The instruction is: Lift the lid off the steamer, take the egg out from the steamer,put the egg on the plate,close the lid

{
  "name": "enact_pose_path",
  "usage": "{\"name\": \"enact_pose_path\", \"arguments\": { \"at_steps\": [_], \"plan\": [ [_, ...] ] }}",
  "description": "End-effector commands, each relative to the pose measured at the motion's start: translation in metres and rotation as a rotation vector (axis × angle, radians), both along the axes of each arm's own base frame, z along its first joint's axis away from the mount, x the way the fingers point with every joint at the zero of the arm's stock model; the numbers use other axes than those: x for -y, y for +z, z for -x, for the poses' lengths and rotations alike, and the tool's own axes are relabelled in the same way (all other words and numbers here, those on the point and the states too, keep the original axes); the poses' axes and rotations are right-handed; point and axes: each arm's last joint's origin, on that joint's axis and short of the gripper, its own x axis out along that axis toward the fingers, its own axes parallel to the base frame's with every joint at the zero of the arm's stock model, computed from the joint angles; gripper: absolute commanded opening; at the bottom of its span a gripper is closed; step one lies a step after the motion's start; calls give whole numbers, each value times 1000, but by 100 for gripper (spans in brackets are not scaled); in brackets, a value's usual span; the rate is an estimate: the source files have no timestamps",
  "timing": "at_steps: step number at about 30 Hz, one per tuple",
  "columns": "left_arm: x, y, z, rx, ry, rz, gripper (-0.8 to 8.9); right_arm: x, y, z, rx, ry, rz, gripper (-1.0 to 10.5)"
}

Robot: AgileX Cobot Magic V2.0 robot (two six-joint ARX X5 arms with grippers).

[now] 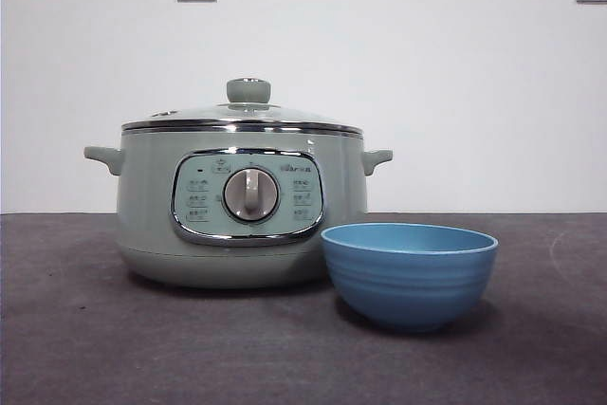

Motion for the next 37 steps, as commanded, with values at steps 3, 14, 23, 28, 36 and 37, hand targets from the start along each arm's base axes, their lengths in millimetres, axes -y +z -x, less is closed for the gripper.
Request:
{"name": "enact_pose_path", "arguments": {
  "at_steps": [3,14,23,28,36,37],
  "plan": [
    [2,9,2,10,-63,105,-8,0,8,1,9,-15,-156,-11],
    [5,83,19,86,-142,141,-8,-2,65,8,67,67,-173,-11],
    [10,142,20,-32,-331,85,-8,-7,132,3,-76,244,-55,-11],
    [12,162,16,-122,-420,57,-8,-10,172,-8,-165,365,47,-11],
    [15,179,12,-214,-540,25,-8,-15,215,-23,-285,548,124,-11],
    [15,181,11,-218,-559,24,-8,-16,217,-24,-302,568,128,-11]
  ]
}}
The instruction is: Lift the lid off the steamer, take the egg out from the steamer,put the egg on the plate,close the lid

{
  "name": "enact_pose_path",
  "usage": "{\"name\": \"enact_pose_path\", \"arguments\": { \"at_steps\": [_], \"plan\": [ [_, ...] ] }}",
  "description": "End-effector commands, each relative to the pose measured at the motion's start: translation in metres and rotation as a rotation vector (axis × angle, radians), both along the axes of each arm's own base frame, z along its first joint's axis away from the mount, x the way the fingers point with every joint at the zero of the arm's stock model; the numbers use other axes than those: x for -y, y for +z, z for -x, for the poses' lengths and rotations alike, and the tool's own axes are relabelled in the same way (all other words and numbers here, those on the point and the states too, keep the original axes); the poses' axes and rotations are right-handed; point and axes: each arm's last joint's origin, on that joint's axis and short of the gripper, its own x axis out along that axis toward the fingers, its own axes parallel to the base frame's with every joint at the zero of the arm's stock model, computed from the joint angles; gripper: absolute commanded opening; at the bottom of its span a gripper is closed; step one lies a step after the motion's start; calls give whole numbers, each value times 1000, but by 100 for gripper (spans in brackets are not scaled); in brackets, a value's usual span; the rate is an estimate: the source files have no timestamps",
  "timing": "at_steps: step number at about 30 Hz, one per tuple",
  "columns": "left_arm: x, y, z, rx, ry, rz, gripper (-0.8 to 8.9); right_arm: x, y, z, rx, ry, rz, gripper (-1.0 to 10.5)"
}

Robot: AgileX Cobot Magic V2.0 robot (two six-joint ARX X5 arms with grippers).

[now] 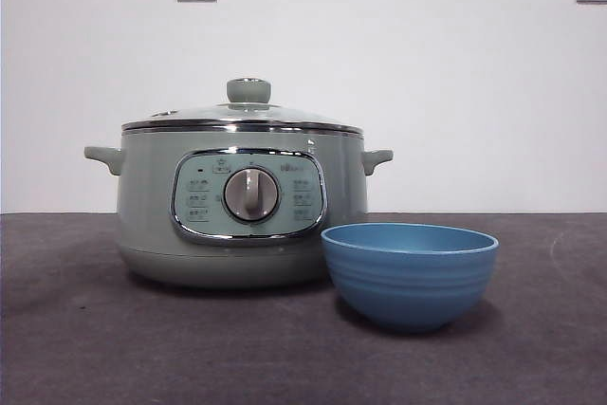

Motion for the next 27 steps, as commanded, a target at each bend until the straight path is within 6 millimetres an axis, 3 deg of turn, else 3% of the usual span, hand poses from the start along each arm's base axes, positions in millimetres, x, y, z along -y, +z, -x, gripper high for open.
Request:
{"name": "enact_pose_path", "arguments": {
  "at_steps": [1,7,8,10,11,12,13,21,27],
  "plan": [
    [1,4,-1,11,-55,-26,-8,-2,6,-1,-3,85,44,-11],
    [1,6,-3,-3,-70,-11,7,-5,6,-8,-56,129,46,15],
    [1,6,-4,-7,-68,-7,54,-5,5,-8,-59,129,46,72],
    [1,6,-4,-8,-67,-5,240,-5,5,-8,-59,128,46,264],
    [1,6,-4,-7,-67,-6,405,-5,6,-9,-63,124,41,421],
    [1,6,-4,-6,-67,-6,512,-5,6,-9,-67,121,38,535],
    [1,6,-4,-5,-68,-6,563,-5,6,-9,-69,120,36,616],
    [1,12,-11,10,-70,-7,566,-5,6,-9,-72,117,33,648],
    [3,31,-30,17,-113,-2,566,-5,6,-9,-73,117,32,648]
  ]
}}
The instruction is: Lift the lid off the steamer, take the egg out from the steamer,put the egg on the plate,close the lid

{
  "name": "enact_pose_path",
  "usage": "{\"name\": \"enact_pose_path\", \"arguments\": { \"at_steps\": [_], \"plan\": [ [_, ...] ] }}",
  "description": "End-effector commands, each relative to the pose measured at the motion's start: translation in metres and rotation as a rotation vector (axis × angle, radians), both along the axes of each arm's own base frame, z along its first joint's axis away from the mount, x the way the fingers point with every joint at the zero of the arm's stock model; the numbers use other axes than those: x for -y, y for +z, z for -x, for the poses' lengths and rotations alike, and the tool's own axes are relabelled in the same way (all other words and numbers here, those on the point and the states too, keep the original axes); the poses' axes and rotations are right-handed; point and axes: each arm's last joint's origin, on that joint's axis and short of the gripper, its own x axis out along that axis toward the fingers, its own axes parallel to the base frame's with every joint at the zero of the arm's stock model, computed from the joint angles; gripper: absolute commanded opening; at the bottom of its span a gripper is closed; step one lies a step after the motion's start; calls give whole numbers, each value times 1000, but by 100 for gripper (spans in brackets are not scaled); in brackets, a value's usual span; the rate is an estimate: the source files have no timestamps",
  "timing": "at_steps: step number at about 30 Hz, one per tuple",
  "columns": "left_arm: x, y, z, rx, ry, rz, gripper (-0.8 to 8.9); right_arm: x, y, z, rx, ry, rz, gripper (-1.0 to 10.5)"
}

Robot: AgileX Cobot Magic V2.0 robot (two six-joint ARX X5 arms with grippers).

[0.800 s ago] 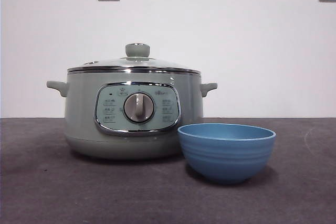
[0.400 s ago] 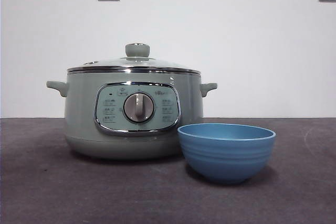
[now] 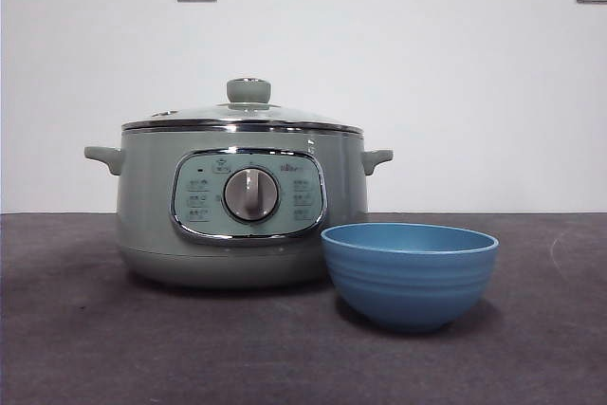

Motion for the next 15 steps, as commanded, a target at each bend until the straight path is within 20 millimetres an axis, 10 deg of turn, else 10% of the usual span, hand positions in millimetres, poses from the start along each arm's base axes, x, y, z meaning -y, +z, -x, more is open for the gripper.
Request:
{"name": "enact_pose_path", "arguments": {
  "at_steps": [1,15],
  "plan": [
    [3,11,-13,24,-38,-4,566,0,1,0,4,1,-2,648],
    [69,25,-118,45,-166,-76,566,0,1,0,6,1,-3,648]
  ]
}}
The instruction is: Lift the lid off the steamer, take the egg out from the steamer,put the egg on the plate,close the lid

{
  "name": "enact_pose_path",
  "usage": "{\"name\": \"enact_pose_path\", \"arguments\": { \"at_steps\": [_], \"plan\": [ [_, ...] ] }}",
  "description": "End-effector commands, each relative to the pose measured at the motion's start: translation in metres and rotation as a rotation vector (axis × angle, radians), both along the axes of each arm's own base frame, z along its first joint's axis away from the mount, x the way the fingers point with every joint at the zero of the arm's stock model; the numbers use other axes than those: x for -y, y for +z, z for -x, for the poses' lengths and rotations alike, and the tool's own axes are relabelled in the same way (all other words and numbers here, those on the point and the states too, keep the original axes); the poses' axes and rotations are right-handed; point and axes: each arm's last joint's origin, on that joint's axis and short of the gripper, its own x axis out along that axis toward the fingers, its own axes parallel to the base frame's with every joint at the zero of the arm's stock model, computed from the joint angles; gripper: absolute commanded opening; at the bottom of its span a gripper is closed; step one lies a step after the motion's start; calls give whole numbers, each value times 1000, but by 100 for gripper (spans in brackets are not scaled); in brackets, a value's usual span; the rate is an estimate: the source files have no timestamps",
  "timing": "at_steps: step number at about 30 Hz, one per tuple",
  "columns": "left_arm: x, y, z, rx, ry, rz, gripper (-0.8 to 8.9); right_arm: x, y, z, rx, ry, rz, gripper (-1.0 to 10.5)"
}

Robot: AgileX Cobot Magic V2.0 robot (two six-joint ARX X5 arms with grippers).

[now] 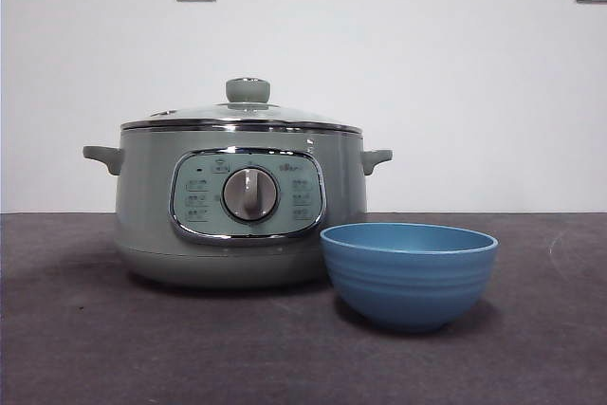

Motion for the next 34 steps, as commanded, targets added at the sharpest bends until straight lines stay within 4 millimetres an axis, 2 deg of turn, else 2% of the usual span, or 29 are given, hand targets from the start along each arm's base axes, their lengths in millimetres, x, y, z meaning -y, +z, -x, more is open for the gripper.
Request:
{"name": "enact_pose_path", "arguments": {
  "at_steps": [1,6,12,20,24,25,27,30,33,34],
  "plan": [
    [19,-6,-21,24,-1,-30,566,0,1,0,4,1,-3,648],
    [47,-30,-58,29,17,-62,566,0,0,1,-1,0,-2,648],
    [76,-68,-89,24,39,-169,566,0,0,1,-6,0,-1,648],
    [98,-105,-109,-15,43,-230,566,0,-1,2,-26,0,1,648],
    [99,-108,-110,-21,74,-253,548,0,-1,2,-27,0,1,648],
    [99,-108,-110,-21,75,-254,475,0,-1,2,-27,0,1,648],
    [99,-109,-110,-26,75,-252,268,0,-1,2,-27,0,1,648],
    [99,-109,-110,-30,71,-248,149,0,-1,2,-27,1,1,648],
    [100,-109,-110,-42,78,-232,-18,0,-1,2,-27,1,1,648],
    [100,-109,-110,-42,77,-232,-9,0,-1,2,-27,1,1,648]
  ]
}}
